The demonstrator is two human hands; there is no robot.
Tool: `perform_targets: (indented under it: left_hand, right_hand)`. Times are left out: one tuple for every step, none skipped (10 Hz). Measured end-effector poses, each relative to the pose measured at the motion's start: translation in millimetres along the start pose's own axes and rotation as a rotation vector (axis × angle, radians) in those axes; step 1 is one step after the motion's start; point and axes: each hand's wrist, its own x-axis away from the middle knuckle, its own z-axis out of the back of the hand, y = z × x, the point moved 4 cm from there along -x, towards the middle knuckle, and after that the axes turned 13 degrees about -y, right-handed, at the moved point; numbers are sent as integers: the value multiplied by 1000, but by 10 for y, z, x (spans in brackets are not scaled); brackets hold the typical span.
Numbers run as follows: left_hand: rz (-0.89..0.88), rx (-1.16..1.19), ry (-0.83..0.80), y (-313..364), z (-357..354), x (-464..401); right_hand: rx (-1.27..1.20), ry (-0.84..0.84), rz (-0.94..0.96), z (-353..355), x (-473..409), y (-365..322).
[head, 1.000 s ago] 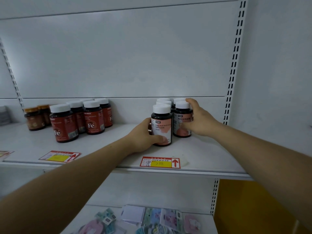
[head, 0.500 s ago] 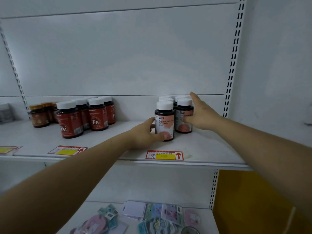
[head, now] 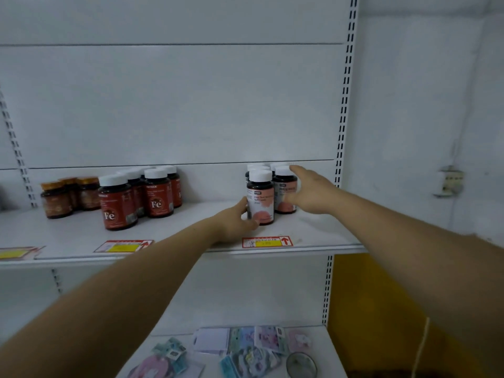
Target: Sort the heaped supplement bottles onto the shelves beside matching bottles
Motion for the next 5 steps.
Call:
perform_targets:
  left_hand:
    - [14,7,-2,25,-20,-6]
    - [24,18,14,11,-13,-46]
    - [62,28,-4,3,-15,-43]
    - [112,32,-10,-46,-14,-40]
    - [164,17,52,-124,27,28]
  right_hand:
    - [-8,-11,-3,-23,18,24]
    - [-11,-4,12,-15,-8,63]
    - [-5,-25,22,-31,-57,88]
    - [12,-40,29,-64,-100,89]
    - [27,-29,26,-66,-111,60]
